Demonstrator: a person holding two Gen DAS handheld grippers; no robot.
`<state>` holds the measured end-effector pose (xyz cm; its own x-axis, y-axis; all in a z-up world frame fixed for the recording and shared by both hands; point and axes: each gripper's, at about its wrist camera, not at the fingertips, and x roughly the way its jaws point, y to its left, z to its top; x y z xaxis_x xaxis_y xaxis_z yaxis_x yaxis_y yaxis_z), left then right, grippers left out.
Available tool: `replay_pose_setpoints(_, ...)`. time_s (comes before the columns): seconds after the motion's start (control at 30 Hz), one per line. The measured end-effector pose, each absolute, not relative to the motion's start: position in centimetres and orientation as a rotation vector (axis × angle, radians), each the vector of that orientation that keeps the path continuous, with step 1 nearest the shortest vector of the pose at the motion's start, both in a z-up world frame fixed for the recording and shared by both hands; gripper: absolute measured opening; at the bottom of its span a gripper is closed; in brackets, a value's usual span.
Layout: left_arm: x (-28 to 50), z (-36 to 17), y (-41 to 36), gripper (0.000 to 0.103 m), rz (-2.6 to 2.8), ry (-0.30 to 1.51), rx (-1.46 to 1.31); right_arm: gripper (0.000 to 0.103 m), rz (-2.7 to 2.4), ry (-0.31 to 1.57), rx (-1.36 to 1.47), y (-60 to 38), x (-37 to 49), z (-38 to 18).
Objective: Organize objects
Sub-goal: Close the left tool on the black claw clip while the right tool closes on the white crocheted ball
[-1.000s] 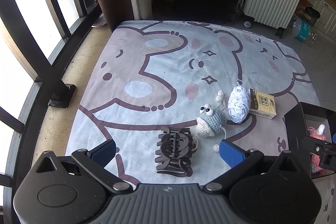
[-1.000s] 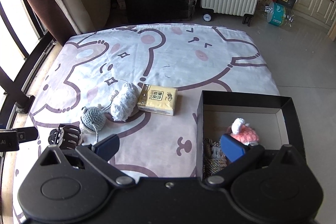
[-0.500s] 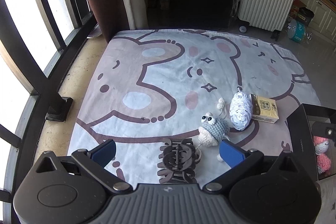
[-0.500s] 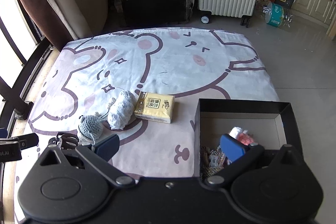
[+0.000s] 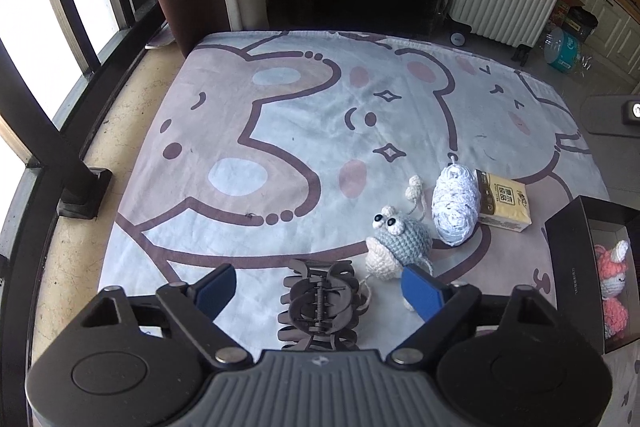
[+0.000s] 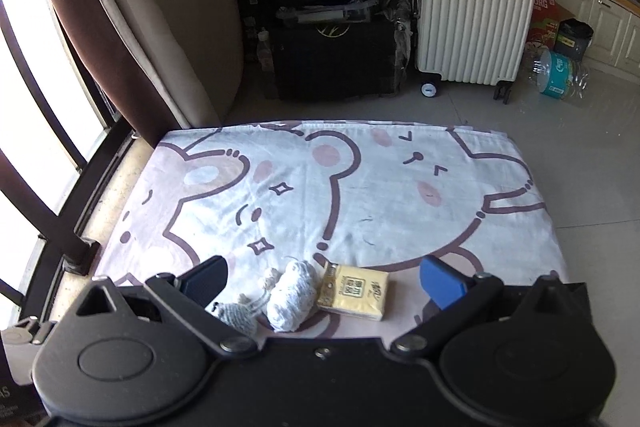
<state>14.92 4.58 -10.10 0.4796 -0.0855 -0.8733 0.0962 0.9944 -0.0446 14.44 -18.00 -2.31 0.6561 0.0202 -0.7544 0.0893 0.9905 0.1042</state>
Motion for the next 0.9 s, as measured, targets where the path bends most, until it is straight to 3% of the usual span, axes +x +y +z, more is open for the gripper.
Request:
replay_pose_setpoints(0.13, 15.4, -11.1, 5.1, 0.067, -0.101, 1.106, 0.02, 0.103, -0.008, 0.863, 0.24, -17.4, 15.0, -4.6)
replay_pose_setpoints(0.23, 15.8, -11.8, 5.5, 0.06, -0.102, 1.133, 0.018, 0.103, -0.005, 0.916, 0.279, -17.5, 15.7, -6.8)
replay_pose_setpoints(0.27, 15.9, -12.0, 5.5, 0.059, -0.105, 1.142, 0.019, 0.103, -0.019, 0.922, 0.273, -17.6, 15.8, -7.4)
replay_pose_setpoints(0.4, 16.4, -12.8, 5.4, 0.057, -0.117, 1.166, 0.021, 0.085, -0.043, 0.956, 0.342, -18.8, 16.6, -9.3)
replay_pose_setpoints(0.9, 17.2, -14.4, 3.6, 0.051, -0.146, 1.222, 0.099, 0.06, -0.061, 1.111, 0.61, -19.1, 19.6, -15.5)
